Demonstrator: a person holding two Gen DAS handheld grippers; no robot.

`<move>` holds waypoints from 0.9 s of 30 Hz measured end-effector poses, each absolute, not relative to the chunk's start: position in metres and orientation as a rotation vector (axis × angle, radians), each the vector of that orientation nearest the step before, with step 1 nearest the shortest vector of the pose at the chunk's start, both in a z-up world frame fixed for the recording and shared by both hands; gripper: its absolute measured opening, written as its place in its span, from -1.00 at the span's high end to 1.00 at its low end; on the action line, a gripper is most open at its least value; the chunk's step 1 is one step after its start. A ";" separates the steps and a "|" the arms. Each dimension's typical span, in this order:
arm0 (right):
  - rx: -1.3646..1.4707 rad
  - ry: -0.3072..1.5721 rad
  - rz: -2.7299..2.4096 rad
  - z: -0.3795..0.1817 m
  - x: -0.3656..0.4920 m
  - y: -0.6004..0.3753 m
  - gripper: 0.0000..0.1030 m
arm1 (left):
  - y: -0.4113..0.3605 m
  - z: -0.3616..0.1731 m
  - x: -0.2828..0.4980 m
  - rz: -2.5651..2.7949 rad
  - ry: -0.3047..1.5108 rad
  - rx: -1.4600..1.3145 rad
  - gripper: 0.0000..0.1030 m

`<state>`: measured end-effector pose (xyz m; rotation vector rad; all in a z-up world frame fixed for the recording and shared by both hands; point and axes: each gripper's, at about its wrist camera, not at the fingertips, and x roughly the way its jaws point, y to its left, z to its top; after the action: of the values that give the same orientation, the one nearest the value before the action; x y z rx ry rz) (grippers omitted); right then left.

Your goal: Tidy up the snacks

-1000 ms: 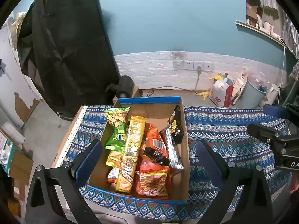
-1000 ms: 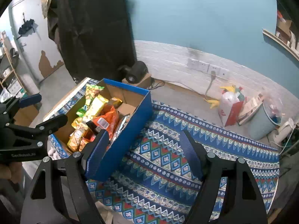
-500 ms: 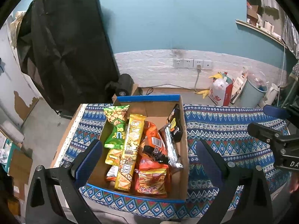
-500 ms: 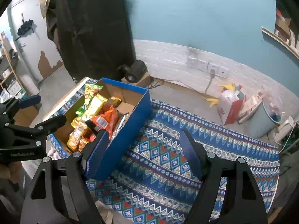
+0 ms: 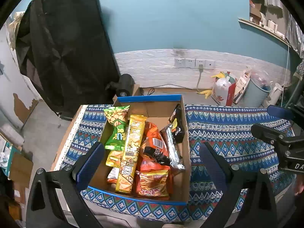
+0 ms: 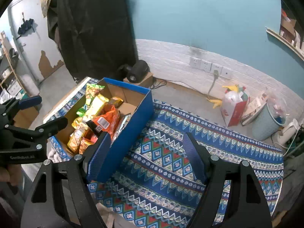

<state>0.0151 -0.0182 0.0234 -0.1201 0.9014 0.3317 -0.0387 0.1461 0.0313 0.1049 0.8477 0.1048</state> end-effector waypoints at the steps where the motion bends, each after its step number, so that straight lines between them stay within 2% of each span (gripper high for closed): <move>1: -0.120 0.901 0.332 0.023 0.015 -0.018 -0.49 | 0.146 0.031 -0.039 0.104 0.849 0.105 -0.95; 27: -0.124 0.905 0.329 0.023 0.015 -0.019 -0.49 | 0.150 0.027 -0.037 0.144 0.861 0.104 -0.95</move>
<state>0.0153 -0.0193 0.0227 -0.1242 0.9053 0.3292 -0.0373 0.1496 0.0271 0.1043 0.8611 0.1441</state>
